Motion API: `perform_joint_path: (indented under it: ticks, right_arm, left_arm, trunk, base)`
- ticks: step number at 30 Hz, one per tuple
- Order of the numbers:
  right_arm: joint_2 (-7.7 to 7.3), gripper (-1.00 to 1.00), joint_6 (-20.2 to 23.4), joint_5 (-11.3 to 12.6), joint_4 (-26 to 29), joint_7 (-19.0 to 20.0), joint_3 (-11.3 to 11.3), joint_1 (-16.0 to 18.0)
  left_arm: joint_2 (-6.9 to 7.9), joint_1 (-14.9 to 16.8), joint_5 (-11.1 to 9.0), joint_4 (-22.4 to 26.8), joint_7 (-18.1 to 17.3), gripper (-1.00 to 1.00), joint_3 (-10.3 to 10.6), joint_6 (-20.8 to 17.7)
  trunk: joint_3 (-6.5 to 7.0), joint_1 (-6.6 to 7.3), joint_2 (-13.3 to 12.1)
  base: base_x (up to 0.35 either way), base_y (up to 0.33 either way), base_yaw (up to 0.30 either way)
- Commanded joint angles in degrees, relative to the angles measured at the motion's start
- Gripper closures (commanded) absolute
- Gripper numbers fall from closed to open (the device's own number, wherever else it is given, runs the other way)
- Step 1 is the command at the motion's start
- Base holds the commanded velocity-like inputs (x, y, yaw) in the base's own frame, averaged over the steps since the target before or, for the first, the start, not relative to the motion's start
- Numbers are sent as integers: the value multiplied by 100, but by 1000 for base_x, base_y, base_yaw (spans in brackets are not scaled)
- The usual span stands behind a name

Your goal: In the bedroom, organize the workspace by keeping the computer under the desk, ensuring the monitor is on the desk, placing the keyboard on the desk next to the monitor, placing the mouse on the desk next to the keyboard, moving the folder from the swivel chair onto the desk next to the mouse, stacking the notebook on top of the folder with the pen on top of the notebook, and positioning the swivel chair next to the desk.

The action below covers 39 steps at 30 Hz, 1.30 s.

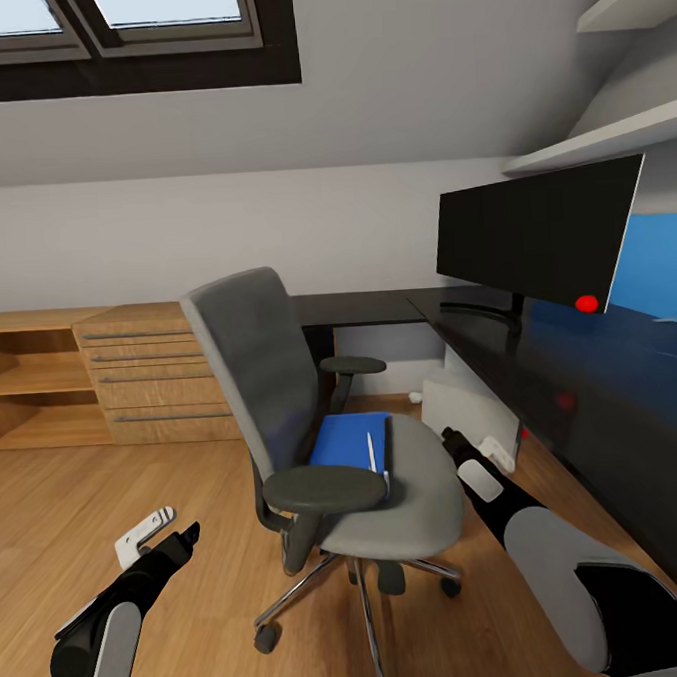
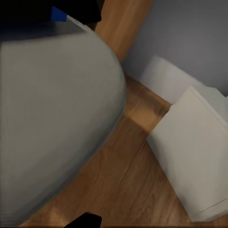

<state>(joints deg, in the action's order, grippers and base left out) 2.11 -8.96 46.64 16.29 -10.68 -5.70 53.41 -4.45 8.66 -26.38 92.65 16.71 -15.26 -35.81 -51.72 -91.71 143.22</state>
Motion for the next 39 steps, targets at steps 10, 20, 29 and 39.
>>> perform_joint_path:
  ticks: [10, 20, 29, 39]
  right_arm:
    - [0, -100, 33, 50, -188, -11, -27, 3]
    - [2, -100, 193, 64, -200, -31, -26, 3]
    - [19, -100, 170, 69, -190, -27, -19, 3]
    - [26, -100, 166, 81, -188, -14, -19, 3]
  left_arm:
    - [-3, 4, -60, 8, 48, -100, -12, -21]
    - [-3, 4, -60, 8, 47, -100, -12, -20]
    - [1, 4, -60, 8, 51, -100, -12, -15]
    - [4, 4, -60, 8, 51, -100, -12, -15]
  trunk:
    - [-6, 1, 3]
    - [-6, 1, 3]
    - [-6, 1, 3]
    - [3, 1, 3]
  base:
    - [0, 0, 0]
    - [0, 0, 0]
    - [0, 0, 0]
    - [0, 0, 37]
